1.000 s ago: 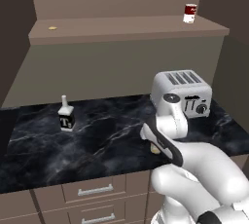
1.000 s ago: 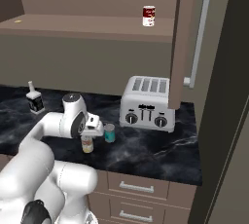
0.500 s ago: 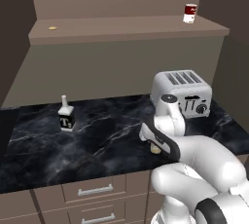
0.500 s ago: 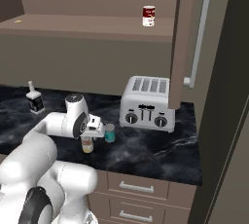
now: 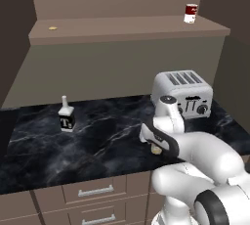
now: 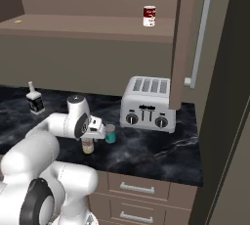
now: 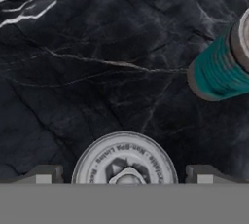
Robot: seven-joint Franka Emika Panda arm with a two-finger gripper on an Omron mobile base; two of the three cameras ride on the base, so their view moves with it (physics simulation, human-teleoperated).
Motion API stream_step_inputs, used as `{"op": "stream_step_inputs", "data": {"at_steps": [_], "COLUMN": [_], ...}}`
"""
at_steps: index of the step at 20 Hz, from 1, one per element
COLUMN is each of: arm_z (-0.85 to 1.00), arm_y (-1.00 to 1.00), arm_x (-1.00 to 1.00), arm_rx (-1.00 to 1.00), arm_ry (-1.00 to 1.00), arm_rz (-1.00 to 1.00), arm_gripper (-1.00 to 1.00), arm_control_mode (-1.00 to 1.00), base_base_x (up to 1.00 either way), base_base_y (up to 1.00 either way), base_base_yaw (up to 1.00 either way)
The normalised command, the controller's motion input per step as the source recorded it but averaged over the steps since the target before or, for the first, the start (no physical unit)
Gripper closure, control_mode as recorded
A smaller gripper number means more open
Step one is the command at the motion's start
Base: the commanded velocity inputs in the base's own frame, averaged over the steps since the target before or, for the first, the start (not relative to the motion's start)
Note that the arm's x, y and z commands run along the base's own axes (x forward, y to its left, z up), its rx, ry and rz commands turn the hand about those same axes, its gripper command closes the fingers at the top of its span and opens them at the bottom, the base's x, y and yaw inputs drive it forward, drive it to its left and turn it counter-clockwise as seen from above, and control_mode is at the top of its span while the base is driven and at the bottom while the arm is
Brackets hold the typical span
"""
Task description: Pick the cans from the counter and place them in their designated side in the cabinet.
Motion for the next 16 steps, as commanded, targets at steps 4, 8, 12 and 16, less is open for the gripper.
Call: {"op": "stream_step_inputs", "data": {"at_steps": [4,8,12,16], "arm_z": [-0.18,-0.1,-0.01,0.32], "arm_y": [0.0,0.0,0.01,0.0], "arm_x": [0.0,0.0,0.0,-0.12], "arm_rx": [0.0,0.0,0.02,0.0], "arm_ry": [0.0,0.0,-0.01,-0.1], "arm_rz": [0.0,0.0,0.0,0.0], "arm_gripper": [1.0,1.0,1.0,1.0], "arm_control_mode": [-1.0,-1.0,-1.0,-1.0], "base_base_x": [0.0,0.0,0.0,0.0], "base_base_y": [0.0,0.0,0.0,0.0], "base_base_yaw": [0.0,0.0,0.0,0.0]}}
